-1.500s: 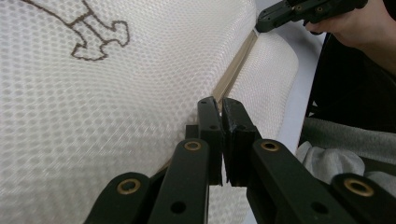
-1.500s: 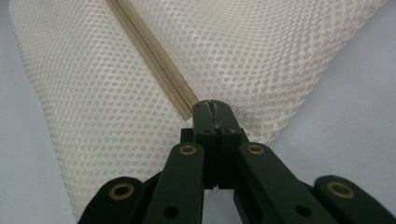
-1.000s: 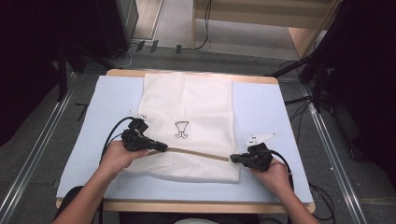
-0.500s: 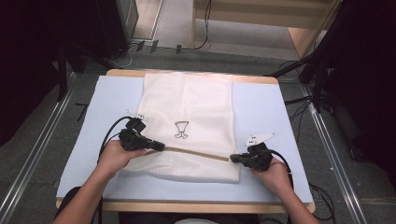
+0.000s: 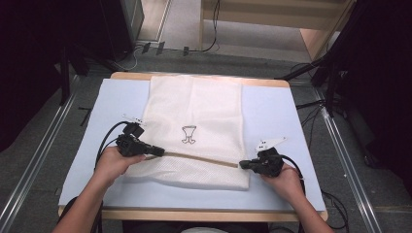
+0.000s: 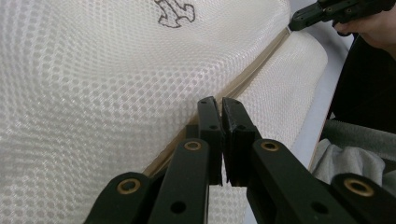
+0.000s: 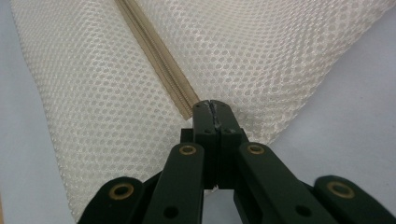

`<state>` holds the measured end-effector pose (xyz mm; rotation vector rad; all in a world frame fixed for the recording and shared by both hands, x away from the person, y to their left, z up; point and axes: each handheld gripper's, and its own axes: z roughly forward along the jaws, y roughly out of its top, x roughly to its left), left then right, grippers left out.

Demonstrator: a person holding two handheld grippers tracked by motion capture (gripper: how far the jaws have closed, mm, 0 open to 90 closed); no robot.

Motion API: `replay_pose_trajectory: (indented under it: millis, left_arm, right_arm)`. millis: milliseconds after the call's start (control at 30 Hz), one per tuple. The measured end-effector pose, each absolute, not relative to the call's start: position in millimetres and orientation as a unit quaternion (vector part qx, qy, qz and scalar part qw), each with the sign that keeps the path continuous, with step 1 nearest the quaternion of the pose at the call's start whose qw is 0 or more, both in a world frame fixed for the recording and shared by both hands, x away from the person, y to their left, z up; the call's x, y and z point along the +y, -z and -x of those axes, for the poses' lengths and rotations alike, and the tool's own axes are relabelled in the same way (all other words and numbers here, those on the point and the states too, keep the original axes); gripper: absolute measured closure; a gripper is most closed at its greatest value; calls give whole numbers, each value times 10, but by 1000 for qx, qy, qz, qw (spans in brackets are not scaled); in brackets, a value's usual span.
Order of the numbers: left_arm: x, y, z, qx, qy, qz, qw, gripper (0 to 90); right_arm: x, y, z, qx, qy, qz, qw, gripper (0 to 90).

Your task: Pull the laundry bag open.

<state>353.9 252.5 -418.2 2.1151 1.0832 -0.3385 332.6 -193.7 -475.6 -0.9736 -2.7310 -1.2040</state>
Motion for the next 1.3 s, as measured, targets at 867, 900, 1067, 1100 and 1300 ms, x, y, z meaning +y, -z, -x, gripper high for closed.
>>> replay_pose_trajectory:
  millis: [867,900,1067,1100,1300]
  left_arm:
    - [3082,4234,-3470,476,108,-802,344,889]
    - [3124,4237,-3468,479,104,-802,342,890]
    - [3291,4258,-3444,501,101,-787,345,889]
    - [3329,4262,-3431,503,97,-786,346,889]
    - [3440,4278,-3389,513,86,-781,345,889]
  right_arm:
    - [-1936,4752,-3357,-870,382,312,13,900]
    - [-1936,4752,-3354,-870,382,313,12,900]
    - [-1940,4754,-3348,-869,383,312,11,900]
    - [-1940,4755,-3349,-869,383,312,12,900]
    - [-1945,4755,-3380,-871,383,307,20,900]
